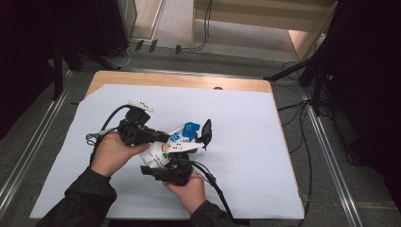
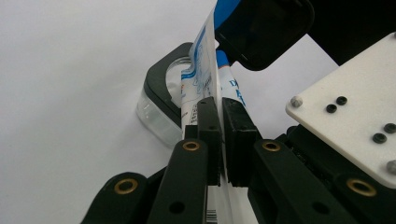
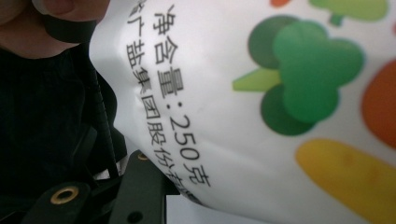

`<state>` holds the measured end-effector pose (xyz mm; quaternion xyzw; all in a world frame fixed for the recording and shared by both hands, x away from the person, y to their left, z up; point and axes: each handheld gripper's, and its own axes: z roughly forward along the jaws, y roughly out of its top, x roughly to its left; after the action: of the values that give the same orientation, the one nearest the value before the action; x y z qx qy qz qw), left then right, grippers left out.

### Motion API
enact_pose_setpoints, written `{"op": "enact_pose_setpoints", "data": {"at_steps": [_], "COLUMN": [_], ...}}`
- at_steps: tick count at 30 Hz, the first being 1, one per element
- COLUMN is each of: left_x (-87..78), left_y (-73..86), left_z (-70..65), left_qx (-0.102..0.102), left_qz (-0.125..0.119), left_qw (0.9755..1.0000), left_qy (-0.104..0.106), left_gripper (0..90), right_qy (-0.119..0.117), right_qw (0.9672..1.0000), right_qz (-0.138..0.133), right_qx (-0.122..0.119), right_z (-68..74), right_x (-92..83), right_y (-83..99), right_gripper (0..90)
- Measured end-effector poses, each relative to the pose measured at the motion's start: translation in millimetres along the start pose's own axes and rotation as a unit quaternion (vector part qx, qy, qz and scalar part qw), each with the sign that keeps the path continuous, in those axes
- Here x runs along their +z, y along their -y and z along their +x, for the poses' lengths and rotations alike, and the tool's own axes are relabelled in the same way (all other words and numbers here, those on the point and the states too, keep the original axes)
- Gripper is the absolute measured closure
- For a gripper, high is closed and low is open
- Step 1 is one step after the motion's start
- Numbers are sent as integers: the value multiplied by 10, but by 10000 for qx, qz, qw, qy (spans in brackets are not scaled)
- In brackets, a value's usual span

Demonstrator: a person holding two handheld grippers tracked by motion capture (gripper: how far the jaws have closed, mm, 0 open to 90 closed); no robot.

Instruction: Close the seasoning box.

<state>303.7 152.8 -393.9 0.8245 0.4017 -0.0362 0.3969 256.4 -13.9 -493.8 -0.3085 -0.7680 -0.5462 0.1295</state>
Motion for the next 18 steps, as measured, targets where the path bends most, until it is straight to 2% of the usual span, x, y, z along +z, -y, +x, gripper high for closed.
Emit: {"op": "enact_pose_setpoints", "data": {"at_steps": [5,18], "left_x": [2,-6], "left_y": [0,-4], "left_z": [-7,-13], "left_qx": [-10,32], "left_qz": [20,-44], "left_qw": [10000,10000], "left_qy": [-32,-35], "left_gripper": [882,877], "right_qy": [35,44], "right_qw": [10000,10000], "right_qz": [67,30], "right_qx": [-50,-26], "right_z": [12,12], "right_x": [24,5], "right_y": [11,-3], "right_gripper": [599,642]}}
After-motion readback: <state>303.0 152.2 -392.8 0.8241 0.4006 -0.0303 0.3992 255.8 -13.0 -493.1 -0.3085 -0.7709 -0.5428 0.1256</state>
